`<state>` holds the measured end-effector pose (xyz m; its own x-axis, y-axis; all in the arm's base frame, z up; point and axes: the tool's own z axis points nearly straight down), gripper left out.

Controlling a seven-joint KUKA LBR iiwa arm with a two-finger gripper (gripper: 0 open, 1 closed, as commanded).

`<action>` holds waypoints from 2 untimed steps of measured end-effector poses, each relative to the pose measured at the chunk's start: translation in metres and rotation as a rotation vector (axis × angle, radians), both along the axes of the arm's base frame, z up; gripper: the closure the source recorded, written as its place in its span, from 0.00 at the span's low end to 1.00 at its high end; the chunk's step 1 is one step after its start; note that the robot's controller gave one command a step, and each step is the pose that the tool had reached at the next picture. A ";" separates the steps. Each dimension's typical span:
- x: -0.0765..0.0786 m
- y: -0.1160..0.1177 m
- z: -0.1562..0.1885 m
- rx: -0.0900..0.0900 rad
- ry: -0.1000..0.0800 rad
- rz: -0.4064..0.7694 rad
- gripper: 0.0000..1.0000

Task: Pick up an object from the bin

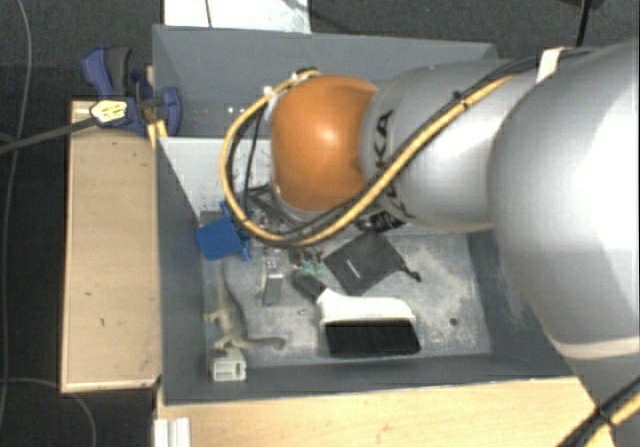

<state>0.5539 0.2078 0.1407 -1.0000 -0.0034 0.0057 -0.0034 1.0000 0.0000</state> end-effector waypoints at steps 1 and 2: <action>0.002 -0.001 0.005 0.002 -0.008 -0.004 0.00; -0.014 -0.005 -0.005 0.003 -0.011 -0.061 0.00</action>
Offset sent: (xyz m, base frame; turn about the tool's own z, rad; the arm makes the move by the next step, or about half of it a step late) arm -0.0545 -0.0153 -0.0331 0.1820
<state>0.5402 0.2023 0.1356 -0.9983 0.0577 -0.0054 0.0577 0.9983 0.0032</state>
